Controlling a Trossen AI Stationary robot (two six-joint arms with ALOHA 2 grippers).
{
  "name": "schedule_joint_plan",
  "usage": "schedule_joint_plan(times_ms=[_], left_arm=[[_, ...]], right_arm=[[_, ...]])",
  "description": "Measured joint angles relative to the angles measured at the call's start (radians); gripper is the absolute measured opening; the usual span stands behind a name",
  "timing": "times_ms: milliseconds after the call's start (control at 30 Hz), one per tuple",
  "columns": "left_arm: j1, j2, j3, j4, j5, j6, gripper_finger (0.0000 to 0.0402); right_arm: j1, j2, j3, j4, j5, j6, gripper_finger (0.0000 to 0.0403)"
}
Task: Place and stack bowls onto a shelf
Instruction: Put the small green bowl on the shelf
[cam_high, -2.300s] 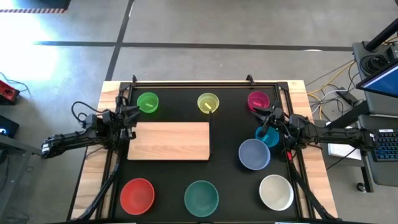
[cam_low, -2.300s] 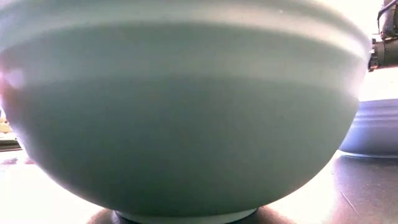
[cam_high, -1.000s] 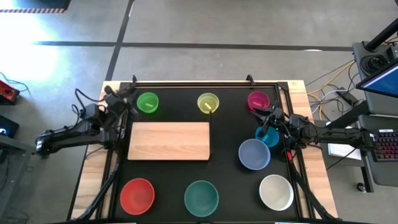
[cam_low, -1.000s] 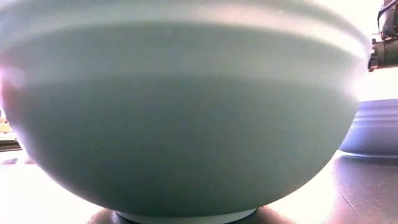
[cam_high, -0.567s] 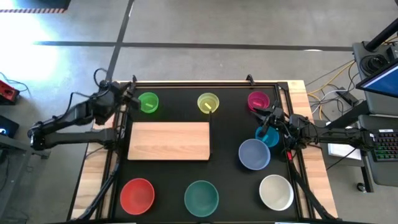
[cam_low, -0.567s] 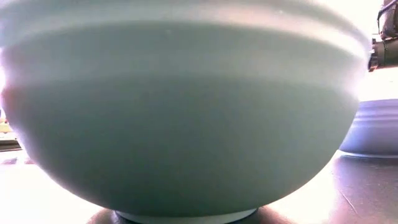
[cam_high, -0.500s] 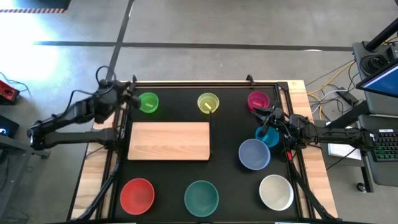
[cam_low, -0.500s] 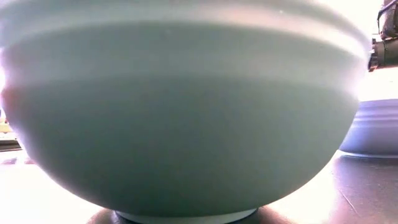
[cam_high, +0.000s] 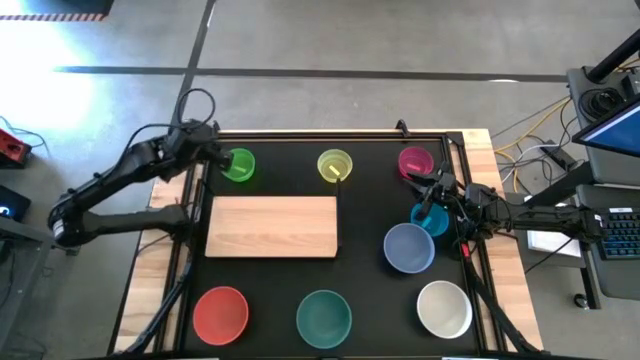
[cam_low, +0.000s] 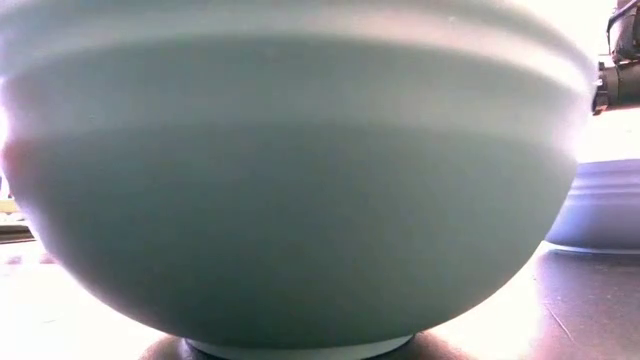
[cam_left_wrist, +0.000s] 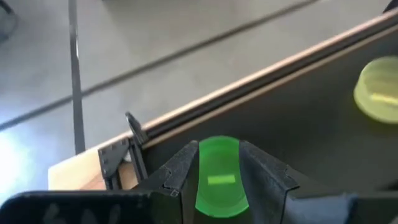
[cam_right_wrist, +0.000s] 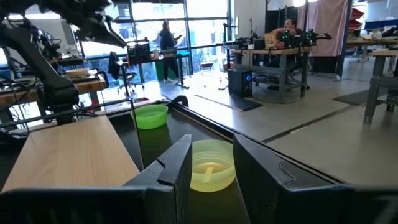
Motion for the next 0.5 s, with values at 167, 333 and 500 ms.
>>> schedule_joint_plan(times_ms=[167, 333, 500], left_arm=[[0.082, 0.101, 0.000, 0.017, 0.149, 0.080, 0.0096], [0.123, 0.218, 0.000, 0.020, 0.272, 0.157, 0.0096], [0.126, 0.339, 0.000, 0.020, 0.274, 0.213, 0.0096]], right_arm=[[0.000, 0.000, 0.000, 0.000, 0.000, 0.000, 0.0107], [0.000, 0.000, 0.000, 0.000, 0.000, -0.001, 0.0107], [0.000, 0.000, 0.000, 0.000, 0.000, -0.001, 0.0107]])
